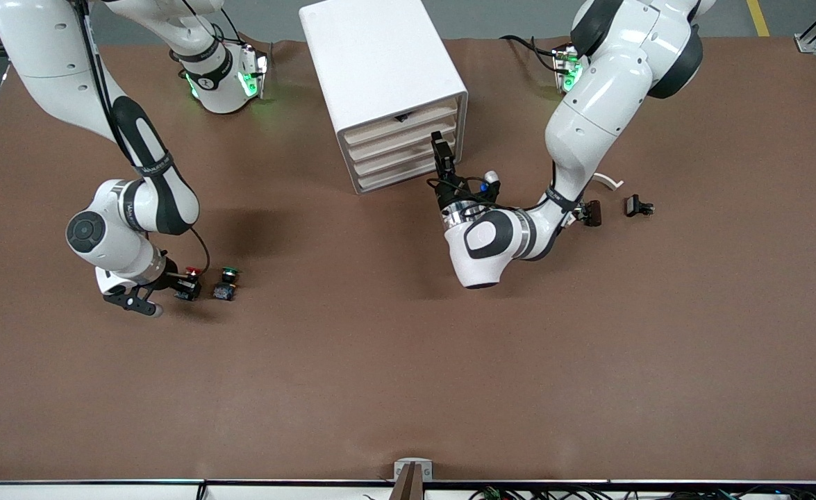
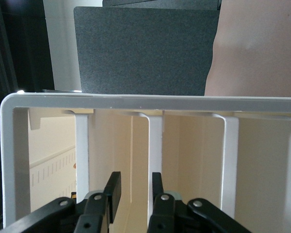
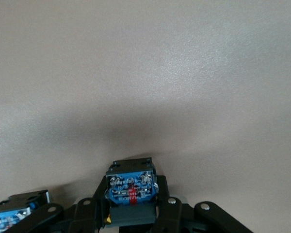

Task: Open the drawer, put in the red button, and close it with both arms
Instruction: 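Grasp the red push button with the right gripper and lift it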

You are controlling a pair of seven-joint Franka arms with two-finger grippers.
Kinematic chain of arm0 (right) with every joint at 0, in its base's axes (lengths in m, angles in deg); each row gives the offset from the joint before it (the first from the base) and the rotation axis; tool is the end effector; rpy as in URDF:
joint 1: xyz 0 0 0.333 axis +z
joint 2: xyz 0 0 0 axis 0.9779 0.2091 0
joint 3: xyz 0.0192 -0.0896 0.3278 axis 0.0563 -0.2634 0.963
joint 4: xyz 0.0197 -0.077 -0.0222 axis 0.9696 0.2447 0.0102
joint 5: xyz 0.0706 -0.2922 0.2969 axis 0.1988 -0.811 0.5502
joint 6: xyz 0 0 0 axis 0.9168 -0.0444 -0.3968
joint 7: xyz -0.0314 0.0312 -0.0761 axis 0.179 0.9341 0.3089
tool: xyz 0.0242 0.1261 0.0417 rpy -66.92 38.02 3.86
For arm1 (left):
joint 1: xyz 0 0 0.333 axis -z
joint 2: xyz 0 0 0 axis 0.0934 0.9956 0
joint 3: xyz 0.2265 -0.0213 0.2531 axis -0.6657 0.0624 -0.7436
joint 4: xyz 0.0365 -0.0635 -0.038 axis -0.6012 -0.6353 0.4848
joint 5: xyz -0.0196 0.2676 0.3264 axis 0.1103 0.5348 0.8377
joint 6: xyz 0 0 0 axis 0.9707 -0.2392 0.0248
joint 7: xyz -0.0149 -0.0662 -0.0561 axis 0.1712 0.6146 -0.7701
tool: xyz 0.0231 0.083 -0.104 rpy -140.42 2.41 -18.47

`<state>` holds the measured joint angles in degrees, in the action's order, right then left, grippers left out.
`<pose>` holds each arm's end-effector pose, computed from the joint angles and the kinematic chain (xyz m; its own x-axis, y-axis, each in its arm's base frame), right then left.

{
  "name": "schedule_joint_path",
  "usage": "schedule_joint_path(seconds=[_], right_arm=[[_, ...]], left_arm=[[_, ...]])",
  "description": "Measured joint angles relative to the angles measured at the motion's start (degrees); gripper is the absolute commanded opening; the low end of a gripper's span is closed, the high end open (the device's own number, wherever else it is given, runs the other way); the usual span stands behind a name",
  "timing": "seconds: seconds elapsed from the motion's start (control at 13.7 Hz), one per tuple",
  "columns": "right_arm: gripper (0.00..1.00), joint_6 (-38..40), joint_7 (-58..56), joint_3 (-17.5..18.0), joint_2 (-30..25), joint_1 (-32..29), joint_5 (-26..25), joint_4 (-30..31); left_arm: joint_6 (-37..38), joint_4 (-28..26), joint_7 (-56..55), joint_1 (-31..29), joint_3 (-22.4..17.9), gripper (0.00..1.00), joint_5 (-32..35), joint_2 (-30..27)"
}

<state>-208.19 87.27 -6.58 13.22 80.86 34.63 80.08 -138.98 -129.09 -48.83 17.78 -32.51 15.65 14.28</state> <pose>0.6077 -0.0182 0.1428 0.9466 -0.3210 0.0297 -0.3206 -0.9470 -0.0188 0.4472 -0.4556 0.1549 -0.2409 0.9696 0.0431 -0.0294 0.0370 -0.9989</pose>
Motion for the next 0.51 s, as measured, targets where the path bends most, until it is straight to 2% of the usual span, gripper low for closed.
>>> schedule_joint_path(seconds=[0.15, 0.51], right_arm=[[0.00, 5.6, 0.9, 0.1, -0.6, 0.1, 0.0, -2.1], [0.00, 35.7, 10.6, 0.2, -7.9, 1.4, 0.0, -15.8]], left_arm=[[-0.1, 0.1, 0.0, 0.0, -0.1, 0.34, 0.0, 0.0], [-0.7, 0.3, 0.0, -0.2, -1.7, 0.35, 0.0, 0.0]])
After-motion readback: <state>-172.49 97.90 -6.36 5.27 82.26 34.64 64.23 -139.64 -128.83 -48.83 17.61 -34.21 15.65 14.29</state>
